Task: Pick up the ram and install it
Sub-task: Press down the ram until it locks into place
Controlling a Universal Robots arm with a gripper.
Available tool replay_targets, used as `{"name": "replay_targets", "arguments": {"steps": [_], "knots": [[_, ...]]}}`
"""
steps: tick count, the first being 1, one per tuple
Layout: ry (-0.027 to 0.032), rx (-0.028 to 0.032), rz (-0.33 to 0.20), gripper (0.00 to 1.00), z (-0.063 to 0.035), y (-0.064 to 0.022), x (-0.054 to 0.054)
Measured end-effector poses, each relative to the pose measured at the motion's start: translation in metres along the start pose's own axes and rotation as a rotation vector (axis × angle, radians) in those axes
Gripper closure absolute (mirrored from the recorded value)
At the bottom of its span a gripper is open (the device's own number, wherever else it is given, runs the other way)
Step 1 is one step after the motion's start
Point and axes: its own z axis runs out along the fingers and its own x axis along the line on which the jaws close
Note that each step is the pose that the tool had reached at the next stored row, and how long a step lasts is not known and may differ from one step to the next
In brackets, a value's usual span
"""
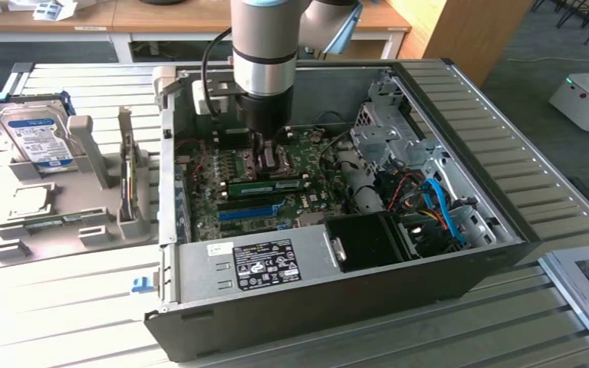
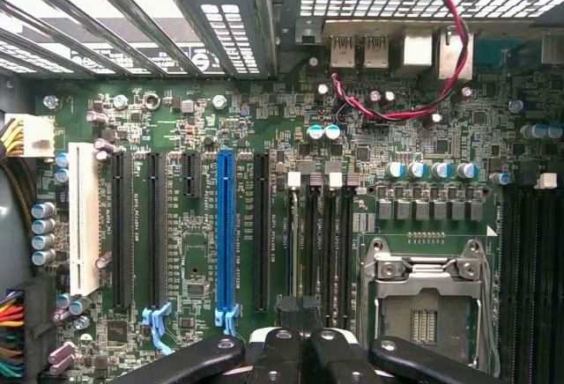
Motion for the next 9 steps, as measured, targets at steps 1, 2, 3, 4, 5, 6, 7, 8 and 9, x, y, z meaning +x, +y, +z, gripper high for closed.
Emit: {"name": "replay_targets", "arguments": {"steps": [1,2,3,4,5,6,7,8,9], "knots": [[0.0,0.0002,0.0,0.9,0.0008,0.0,0.0],[0.0001,0.0002,0.0,0.9,0.0015,0.0001,0.0],[0.0001,0.0004,0.0,0.9,0.0023,0.0001,0.0],[0.0,0.0004,0.0,0.9,0.003,0.0002,-0.0001],[0.0001,0.0004,0.0,0.9,0.0037,0.0003,-0.0001],[0.0001,0.0007,0.0,0.9,0.0046,0.0003,-0.0001],[0.0001,0.0008,0.0,0.9,0.0055,0.0004,-0.0001],[0.0,0.001,0.0,0.9,0.0063,0.0004,-0.0002],[0.0,0.0012,0.0,0.9,0.007,0.0005,-0.0002]]}}
